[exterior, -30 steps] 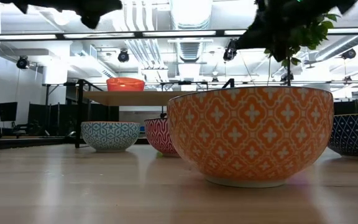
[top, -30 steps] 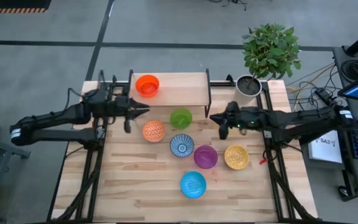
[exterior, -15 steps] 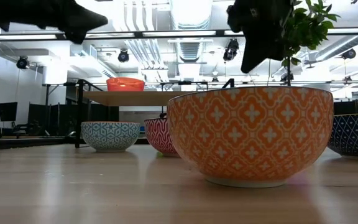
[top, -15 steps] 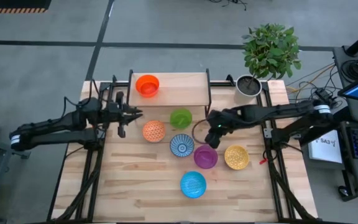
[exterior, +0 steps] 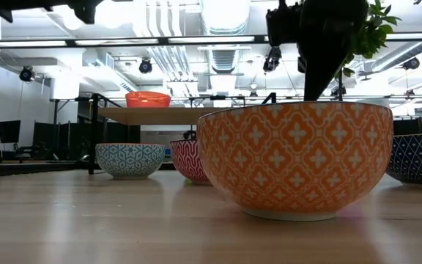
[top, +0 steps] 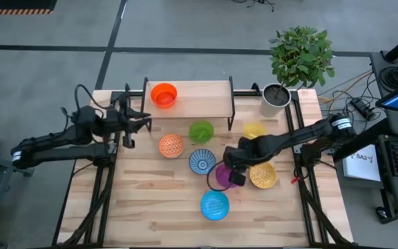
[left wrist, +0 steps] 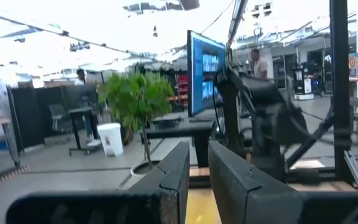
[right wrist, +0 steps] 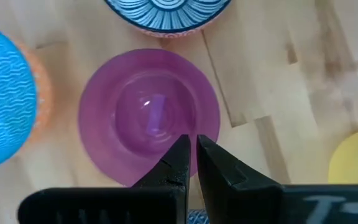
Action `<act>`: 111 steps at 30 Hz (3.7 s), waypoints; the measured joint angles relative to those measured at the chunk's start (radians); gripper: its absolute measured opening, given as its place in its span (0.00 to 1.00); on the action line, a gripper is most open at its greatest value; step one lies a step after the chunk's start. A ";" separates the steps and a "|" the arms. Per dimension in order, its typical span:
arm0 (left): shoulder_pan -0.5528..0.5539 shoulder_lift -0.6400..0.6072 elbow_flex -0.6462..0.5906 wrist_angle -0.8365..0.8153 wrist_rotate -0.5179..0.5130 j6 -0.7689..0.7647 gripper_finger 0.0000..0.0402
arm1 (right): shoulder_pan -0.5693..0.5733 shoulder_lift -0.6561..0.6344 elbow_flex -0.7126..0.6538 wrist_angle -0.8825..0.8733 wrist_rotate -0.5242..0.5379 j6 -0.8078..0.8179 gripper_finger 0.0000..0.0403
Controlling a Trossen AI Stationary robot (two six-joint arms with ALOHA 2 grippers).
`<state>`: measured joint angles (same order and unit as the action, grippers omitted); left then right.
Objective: Place and stack bowls onto a shelf
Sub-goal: Stack the transparent violet bowl on top of the transparent orange bowl on the shelf
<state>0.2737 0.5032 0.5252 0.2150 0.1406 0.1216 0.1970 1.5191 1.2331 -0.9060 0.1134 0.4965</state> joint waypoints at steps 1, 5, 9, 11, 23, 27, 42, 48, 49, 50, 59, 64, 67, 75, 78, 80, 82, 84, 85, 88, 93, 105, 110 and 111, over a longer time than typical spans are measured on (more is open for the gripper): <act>0.000 0.001 0.006 -0.004 0.000 0.007 0.11 | 0.004 0.007 0.000 0.000 0.012 0.000 0.04; 0.000 0.003 0.000 -0.039 0.000 0.016 0.11 | 0.006 0.041 0.000 0.004 0.018 0.000 0.04; 0.001 0.003 -0.002 -0.038 0.000 0.032 0.11 | 0.006 0.072 0.000 0.010 0.018 -0.020 0.04; 0.001 -0.002 -0.001 -0.038 0.000 0.040 0.11 | 0.006 0.090 0.000 0.012 0.018 -0.040 0.04; 0.001 -0.001 0.001 -0.052 0.000 0.084 0.11 | -0.029 0.138 0.011 0.076 0.017 -0.126 0.05; 0.001 -0.001 0.001 -0.053 0.000 0.088 0.11 | -0.063 0.135 0.035 0.080 0.009 -0.167 0.10; 0.001 0.001 0.001 -0.055 0.000 0.106 0.11 | -0.100 0.159 0.038 0.113 -0.016 -0.313 0.39; 0.001 0.001 0.001 -0.056 0.000 0.106 0.11 | -0.100 0.190 0.010 0.135 -0.017 -0.331 0.36; 0.001 0.001 0.001 -0.056 0.000 0.106 0.11 | -0.100 0.197 0.007 0.138 -0.017 -0.332 0.36; 0.001 0.001 0.001 -0.057 0.000 0.106 0.11 | -0.100 0.199 0.004 0.143 -0.018 -0.333 0.35; 0.001 0.001 0.001 -0.058 0.000 0.108 0.11 | -0.100 0.199 -0.013 0.192 -0.037 -0.328 0.20; 0.001 0.001 0.001 -0.059 0.000 0.111 0.11 | -0.100 0.218 -0.032 0.191 -0.043 -0.329 0.09; 0.001 0.001 0.001 -0.059 0.000 0.111 0.11 | -0.100 0.228 -0.049 0.220 -0.044 -0.332 0.07; 0.001 0.001 0.001 -0.059 0.000 0.111 0.11 | -0.106 0.208 -0.061 0.234 -0.060 -0.306 0.04; 0.001 0.001 0.001 -0.059 0.000 0.113 0.11 | -0.106 0.194 -0.051 0.213 -0.070 -0.302 0.02; 0.001 0.001 0.001 -0.058 0.000 0.113 0.11 | -0.109 0.180 -0.030 0.164 -0.073 -0.294 0.02; 0.001 0.001 0.001 -0.058 0.000 0.113 0.11 | -0.120 0.158 -0.004 0.100 -0.109 -0.284 0.02; 0.001 0.001 0.001 -0.056 0.000 0.113 0.11 | -0.140 0.141 0.029 0.045 -0.179 -0.268 0.02; 0.001 0.001 0.001 -0.054 0.000 0.113 0.11 | -0.153 0.130 0.047 0.024 -0.220 -0.258 0.02; 0.001 0.001 0.001 -0.052 0.000 0.113 0.11 | -0.201 0.099 0.112 0.009 -0.332 -0.226 0.02; 0.001 0.001 0.002 -0.047 -0.001 0.114 0.11 | -0.292 0.085 0.239 0.071 -0.307 -0.205 0.02; 0.001 -0.020 0.002 -0.046 0.000 0.100 0.11 | -0.428 0.265 0.620 0.238 -0.074 -0.276 0.02; 0.001 -0.063 0.002 -0.070 0.000 0.079 0.11 | -0.470 0.408 0.856 0.199 -0.016 -0.288 0.02; 0.001 -0.072 0.002 -0.082 0.000 0.078 0.11 | -0.481 0.436 0.906 0.183 -0.015 -0.288 0.02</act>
<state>0.2749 0.4315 0.5270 0.1325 0.1402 0.2001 -0.2836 1.9546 2.1390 -0.7230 0.0982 0.2080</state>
